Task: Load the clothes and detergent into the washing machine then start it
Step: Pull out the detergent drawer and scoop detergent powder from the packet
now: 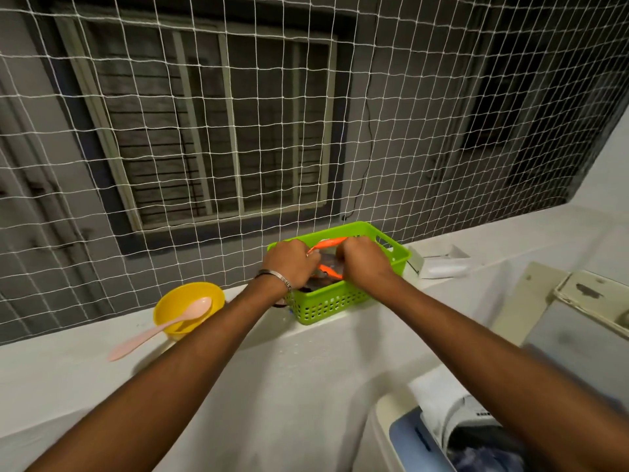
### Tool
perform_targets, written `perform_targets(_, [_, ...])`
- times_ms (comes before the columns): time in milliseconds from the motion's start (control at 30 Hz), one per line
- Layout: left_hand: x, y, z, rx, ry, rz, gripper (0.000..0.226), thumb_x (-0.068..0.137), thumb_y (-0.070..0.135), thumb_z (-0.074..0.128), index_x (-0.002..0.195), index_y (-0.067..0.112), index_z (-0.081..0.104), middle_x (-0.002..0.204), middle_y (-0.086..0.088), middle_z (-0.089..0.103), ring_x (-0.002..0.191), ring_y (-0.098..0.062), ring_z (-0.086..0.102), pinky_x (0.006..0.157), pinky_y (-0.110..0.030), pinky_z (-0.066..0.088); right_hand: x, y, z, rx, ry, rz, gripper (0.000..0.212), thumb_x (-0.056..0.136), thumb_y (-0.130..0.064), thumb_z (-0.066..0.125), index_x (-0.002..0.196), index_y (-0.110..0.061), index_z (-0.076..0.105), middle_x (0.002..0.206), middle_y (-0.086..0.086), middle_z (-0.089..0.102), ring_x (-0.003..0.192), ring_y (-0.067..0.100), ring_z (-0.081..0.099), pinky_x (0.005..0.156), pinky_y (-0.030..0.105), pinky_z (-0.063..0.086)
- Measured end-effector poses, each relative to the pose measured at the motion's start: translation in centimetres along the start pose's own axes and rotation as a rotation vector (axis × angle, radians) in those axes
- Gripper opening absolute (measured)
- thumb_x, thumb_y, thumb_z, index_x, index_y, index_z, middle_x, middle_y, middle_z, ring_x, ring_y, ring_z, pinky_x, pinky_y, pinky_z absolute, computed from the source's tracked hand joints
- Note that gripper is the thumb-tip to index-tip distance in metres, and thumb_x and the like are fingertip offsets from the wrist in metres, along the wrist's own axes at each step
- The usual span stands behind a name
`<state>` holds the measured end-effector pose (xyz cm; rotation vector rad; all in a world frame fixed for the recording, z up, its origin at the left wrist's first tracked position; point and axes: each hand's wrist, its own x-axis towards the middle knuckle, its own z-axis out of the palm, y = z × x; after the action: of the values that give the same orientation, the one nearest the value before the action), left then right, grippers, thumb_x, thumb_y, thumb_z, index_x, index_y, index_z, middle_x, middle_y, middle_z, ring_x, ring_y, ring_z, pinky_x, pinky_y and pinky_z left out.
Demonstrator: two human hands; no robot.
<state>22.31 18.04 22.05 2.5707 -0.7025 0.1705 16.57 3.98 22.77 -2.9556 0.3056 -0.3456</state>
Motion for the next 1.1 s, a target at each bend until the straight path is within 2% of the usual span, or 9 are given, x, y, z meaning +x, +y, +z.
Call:
perform_targets(67, [-0.2,-0.1,0.0,-0.016,0.004,-0.008,0.039,0.091,0.036,0.05,0.063,0.009,0.058,0.085,-0.027,0.067,0.085,-0.042,0.061,0.061,-0.032,0.033,0.0,0.3,0.2,-0.015,0.002,-0.008,0.017,0.083,-0.011,0.063,0.096,-0.01,0.073,0.097,0.021,0.07,0.095,0.038,0.066,0.075,0.036,0.052])
perform_targets(133, [-0.4,-0.1,0.1,-0.016,0.004,-0.005,0.042,0.091,0.036,0.049,0.057,0.011,0.05,0.084,-0.027,0.066,0.084,-0.041,0.061,0.061,-0.033,0.033,-0.2,0.6,0.1,-0.048,-0.007,-0.043,0.021,0.085,-0.006,0.06,0.101,-0.008,0.072,0.102,0.021,0.069,0.098,0.038,0.065,0.078,0.037,0.051])
perform_targets(200, [-0.7,0.0,0.3,-0.024,-0.005,0.004,0.042,0.092,0.035,0.048,0.06,0.009,0.055,0.083,-0.026,0.067,0.083,-0.041,0.062,0.061,-0.034,0.037,-0.4,0.7,0.0,-0.086,0.004,-0.066,0.022,0.086,-0.004,0.057,0.104,-0.006,0.069,0.105,0.022,0.068,0.101,0.038,0.064,0.082,0.038,0.051])
perform_targets(300, [-1.2,0.1,0.4,-0.021,-0.013,0.013,0.041,0.093,0.034,0.047,0.074,0.005,0.068,0.084,-0.024,0.069,0.083,-0.039,0.063,0.064,-0.035,0.045,-0.7,0.8,-0.2,-0.131,0.036,-0.073,0.022,0.086,-0.003,0.057,0.104,-0.005,0.068,0.106,0.022,0.068,0.102,0.038,0.065,0.081,0.04,0.051])
perform_targets(433, [-1.4,0.2,0.5,-0.022,-0.031,0.013,0.04,0.094,0.033,0.046,0.073,0.007,0.067,0.084,-0.023,0.069,0.083,-0.039,0.063,0.063,-0.034,0.043,-1.2,0.7,-0.1,-0.182,0.049,-0.056,0.026,0.088,0.001,0.052,0.11,-0.002,0.066,0.113,0.022,0.065,0.106,0.038,0.063,0.084,0.041,0.05])
perform_targets(600, [-1.8,0.3,0.7,-0.002,-0.034,0.021,0.037,0.096,0.031,0.043,0.069,0.013,0.062,0.083,-0.02,0.069,0.081,-0.038,0.063,0.061,-0.031,0.037,-1.4,-0.2,0.2,-0.266,0.057,-0.08,0.026,0.094,-0.003,0.048,0.113,-0.006,0.065,0.117,0.017,0.066,0.108,0.033,0.064,0.087,0.039,0.051])
perform_targets(733, [-1.9,0.5,1.0,-0.026,-0.053,0.019,0.04,0.096,0.031,0.042,0.076,0.006,0.067,0.084,-0.02,0.071,0.082,-0.038,0.065,0.068,-0.037,0.05,-1.5,-0.4,0.1,-0.268,0.099,-0.021,0.025,0.094,-0.004,0.048,0.11,-0.01,0.066,0.114,0.014,0.068,0.106,0.033,0.065,0.083,0.038,0.052])
perform_targets(967, [-1.9,0.6,1.4,-0.002,-0.038,0.054,0.038,0.097,0.023,0.04,0.087,-0.001,0.068,0.093,-0.026,0.069,0.087,-0.041,0.062,0.071,-0.04,0.045,-0.5,-0.5,0.5,-0.095,0.071,0.029,0.021,0.091,-0.017,0.055,0.108,-0.012,0.068,0.11,0.014,0.069,0.104,0.033,0.065,0.082,0.036,0.051])
perform_targets(1100, [-1.9,0.5,1.5,0.005,-0.03,0.06,0.037,0.097,0.022,0.04,0.088,-0.001,0.067,0.093,-0.026,0.068,0.087,-0.041,0.062,0.07,-0.04,0.045,-0.3,-0.7,0.8,0.016,0.047,0.022,0.021,0.085,-0.019,0.061,0.103,-0.014,0.072,0.105,0.015,0.07,0.099,0.035,0.065,0.076,0.035,0.05])
